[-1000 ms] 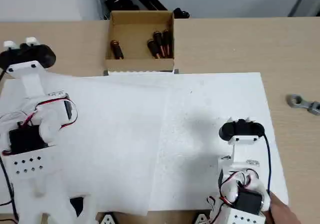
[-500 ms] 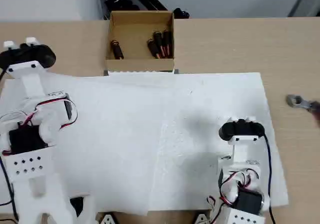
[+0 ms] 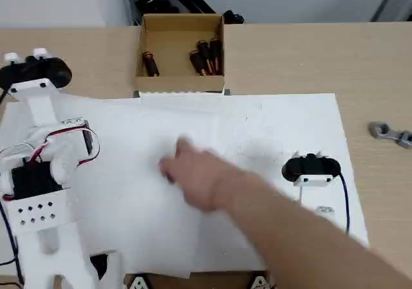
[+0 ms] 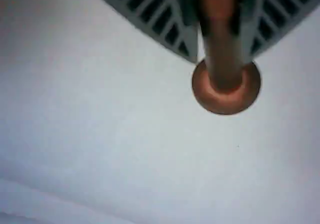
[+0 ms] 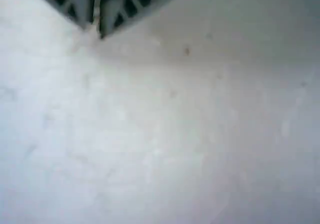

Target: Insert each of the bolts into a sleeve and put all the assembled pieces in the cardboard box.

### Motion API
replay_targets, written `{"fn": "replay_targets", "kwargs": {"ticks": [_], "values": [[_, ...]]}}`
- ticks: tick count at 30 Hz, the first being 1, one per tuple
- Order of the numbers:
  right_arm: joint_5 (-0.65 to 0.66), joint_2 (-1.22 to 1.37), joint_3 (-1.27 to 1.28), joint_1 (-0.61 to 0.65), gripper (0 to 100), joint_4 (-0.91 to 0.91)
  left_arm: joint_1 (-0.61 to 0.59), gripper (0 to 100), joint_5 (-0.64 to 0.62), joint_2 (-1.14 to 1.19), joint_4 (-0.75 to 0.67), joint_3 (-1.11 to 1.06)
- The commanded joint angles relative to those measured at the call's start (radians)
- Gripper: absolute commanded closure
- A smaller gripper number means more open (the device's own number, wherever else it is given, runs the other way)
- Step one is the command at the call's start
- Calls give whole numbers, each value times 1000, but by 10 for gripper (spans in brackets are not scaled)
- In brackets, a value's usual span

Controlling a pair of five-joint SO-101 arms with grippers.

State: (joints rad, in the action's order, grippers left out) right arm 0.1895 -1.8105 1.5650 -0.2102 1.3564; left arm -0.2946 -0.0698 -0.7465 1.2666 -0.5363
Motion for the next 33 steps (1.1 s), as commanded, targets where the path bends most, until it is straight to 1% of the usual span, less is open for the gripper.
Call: {"fn": "replay_targets", "kwargs": {"ticks": [1, 11, 26, 33], "values": [[8, -2, -5, 5, 995, -19, -6, 994, 3, -31, -29, -16], [8, -2, -5, 5, 995, -19, -2, 994, 5, -31, -74, -31], [8, -2, -5, 5, 995, -19, -6, 994, 5, -32, -69, -28], [8, -2, -5, 5, 995, -19, -5, 994, 5, -32, -68, 19]]}}
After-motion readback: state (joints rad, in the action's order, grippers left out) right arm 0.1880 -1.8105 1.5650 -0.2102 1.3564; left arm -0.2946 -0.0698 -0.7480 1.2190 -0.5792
